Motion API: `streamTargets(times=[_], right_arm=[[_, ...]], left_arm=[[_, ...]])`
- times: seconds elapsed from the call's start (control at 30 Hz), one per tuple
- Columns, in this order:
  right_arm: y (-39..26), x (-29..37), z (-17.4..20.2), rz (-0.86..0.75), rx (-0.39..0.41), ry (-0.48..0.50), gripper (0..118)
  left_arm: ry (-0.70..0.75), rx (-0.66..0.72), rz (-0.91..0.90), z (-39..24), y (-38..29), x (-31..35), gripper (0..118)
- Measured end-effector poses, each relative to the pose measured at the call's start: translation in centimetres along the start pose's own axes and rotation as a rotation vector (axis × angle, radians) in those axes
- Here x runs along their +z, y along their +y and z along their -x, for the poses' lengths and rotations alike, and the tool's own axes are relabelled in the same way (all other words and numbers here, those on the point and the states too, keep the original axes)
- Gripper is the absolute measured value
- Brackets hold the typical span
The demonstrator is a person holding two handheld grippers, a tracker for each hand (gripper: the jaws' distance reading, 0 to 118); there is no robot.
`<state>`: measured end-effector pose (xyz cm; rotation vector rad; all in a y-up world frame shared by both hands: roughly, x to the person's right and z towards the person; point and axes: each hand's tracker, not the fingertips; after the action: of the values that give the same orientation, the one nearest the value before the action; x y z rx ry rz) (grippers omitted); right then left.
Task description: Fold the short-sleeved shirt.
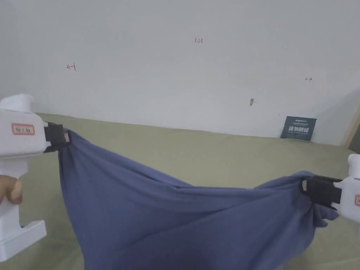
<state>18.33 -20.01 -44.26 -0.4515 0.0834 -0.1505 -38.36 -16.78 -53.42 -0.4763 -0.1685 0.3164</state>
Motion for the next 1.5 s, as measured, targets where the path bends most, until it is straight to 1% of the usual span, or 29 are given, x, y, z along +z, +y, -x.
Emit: streamTargets(times=[0.17, 0.33, 0.57, 0.63, 0.73, 0.8, 0.9, 0.97, 1.07, 1.23, 1.37, 1.5], right_arm=[[4.1, 0.1, 0.8, -0.059, 0.008, 0.005, 11], [8.1, -0.2, 1.5, -0.111, 0.025, -0.004, 11], [13.4, -1.3, 2.1, -0.173, 0.027, -0.018, 11], [14.6, -1.5, 2.2, -0.194, 0.037, -0.019, 11], [16.2, -1.7, 2.5, -0.215, 0.04, -0.031, 11], [17.0, -1.6, 2.7, -0.231, 0.042, -0.032, 11], [17.7, -1.7, 2.8, -0.252, 0.054, -0.037, 11], [17.4, -2.0, 2.9, -0.252, 0.059, -0.046, 11], [16.3, -3.0, 2.8, -0.247, 0.062, -0.06, 12], [13.1, -5.4, 2.0, -0.198, 0.011, -0.06, 12], [10.1, -6.2, 1.1, -0.156, 0.014, -0.069, 11], [7.0, -5.2, 0.2, -0.128, -0.009, -0.049, 12]], left_arm=[[0.005, -0.009, -0.092, -0.3, 3.7, 2.0, 1], [0.022, -0.021, -0.147, -0.7, 7.1, 3.1, 1], [0.029, -0.029, -0.213, -1.3, 11.0, 3.4, 1], [0.035, -0.033, -0.24, -1.6, 12.1, 3.6, 1], [0.043, -0.039, -0.262, -2.0, 13.4, 3.4, 1], [0.049, -0.037, -0.273, -3.7, 13.1, 4.5, 1], [0.055, -0.066, -0.29, -4.4, 13.6, 4.8, 1], [0.069, -0.105, -0.292, -4.7, 13.3, 4.9, 1], [0.063, -0.097, -0.286, -4.6, 11.9, 4.4, 1], [0.087, -0.078, -0.183, -3.5, 8.0, 2.0, 1], [0.083, -0.062, -0.136, -1.3, 4.9, 0.3, 1], [0.071, -0.006, -0.083, 1.2, 2.3, -0.4, 1]])
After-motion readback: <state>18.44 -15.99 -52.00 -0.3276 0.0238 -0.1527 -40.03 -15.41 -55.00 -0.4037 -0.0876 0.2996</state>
